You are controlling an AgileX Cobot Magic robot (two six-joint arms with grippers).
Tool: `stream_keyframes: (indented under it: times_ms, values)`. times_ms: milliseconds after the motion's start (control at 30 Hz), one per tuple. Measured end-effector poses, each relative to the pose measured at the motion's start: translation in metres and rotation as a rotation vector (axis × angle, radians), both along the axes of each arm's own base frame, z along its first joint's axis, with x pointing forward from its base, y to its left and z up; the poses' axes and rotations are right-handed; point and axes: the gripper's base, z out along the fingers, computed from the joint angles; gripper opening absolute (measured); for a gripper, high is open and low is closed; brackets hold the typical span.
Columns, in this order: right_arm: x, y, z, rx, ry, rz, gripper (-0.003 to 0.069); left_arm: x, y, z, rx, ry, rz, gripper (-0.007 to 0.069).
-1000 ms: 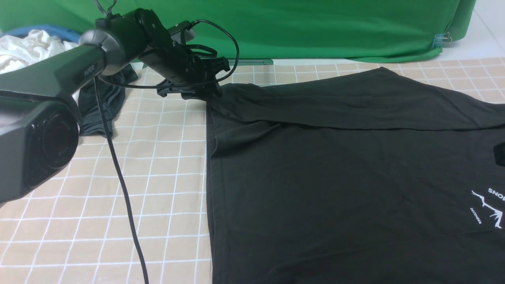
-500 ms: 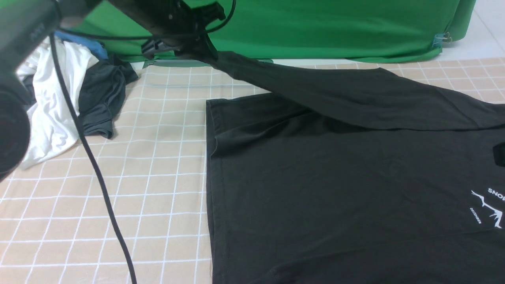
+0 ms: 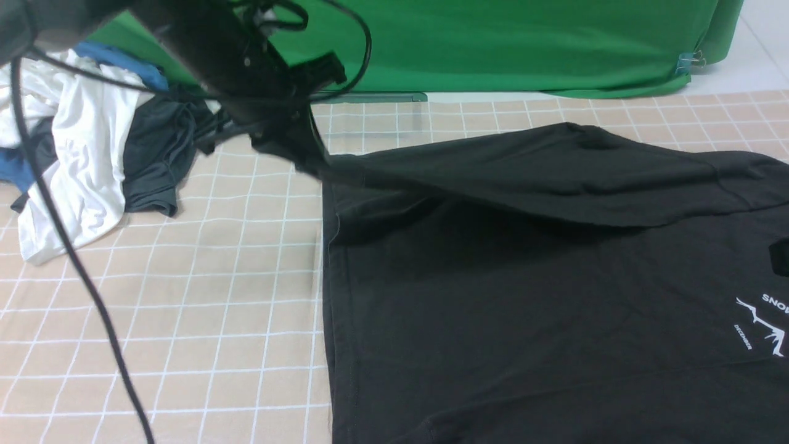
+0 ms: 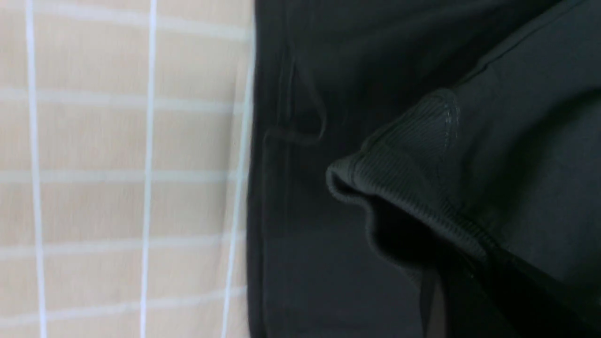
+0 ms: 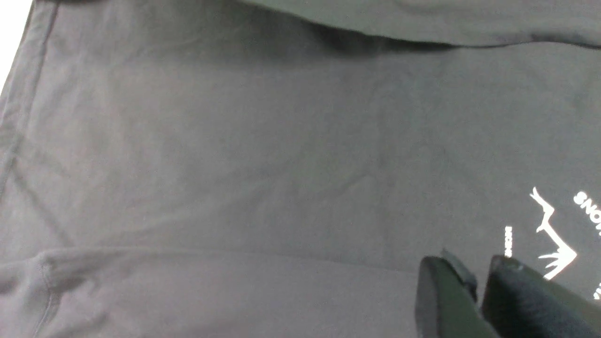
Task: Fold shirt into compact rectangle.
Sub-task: 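Fold the left side of the black T-shirt inward over its body, then grasp the left edge of the dark T-shirt lying flat on the table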
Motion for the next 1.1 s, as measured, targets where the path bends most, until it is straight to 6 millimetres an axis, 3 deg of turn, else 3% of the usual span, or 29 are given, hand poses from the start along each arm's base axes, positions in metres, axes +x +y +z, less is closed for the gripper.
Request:
stream_keyframes:
  times_ms: [100,267,500,633,800,1000,1100]
  values:
    - [0.000,0.000,0.000,0.001,0.002,0.001,0.0137,-0.019,-0.007,-0.016,0.025,0.069,-0.031,0.0018]
    - [-0.001,0.000,0.000,0.000,0.008,0.002,0.0033,-0.037,-0.012,-0.054,0.124,0.143,-0.073,0.0018]
    - [0.000,0.000,0.000,0.000,0.004,0.002,0.0033,-0.050,-0.004,-0.094,0.164,0.149,-0.031,0.0024]
    - [0.000,0.000,0.000,0.000,-0.002,0.001,0.0033,-0.054,-0.002,-0.105,0.169,0.150,-0.014,0.0091]
    - [0.000,0.000,0.000,0.000,-0.002,0.001,0.0038,-0.055,-0.002,-0.102,0.168,0.168,-0.024,0.0259]
    - [0.000,0.000,0.000,0.000,-0.004,0.001,0.0038,-0.054,-0.007,-0.063,0.137,0.204,-0.092,0.0500]
    - [0.000,0.000,0.000,0.000,-0.006,0.000,0.0038,-0.068,-0.013,-0.045,0.099,0.172,-0.131,0.0559]
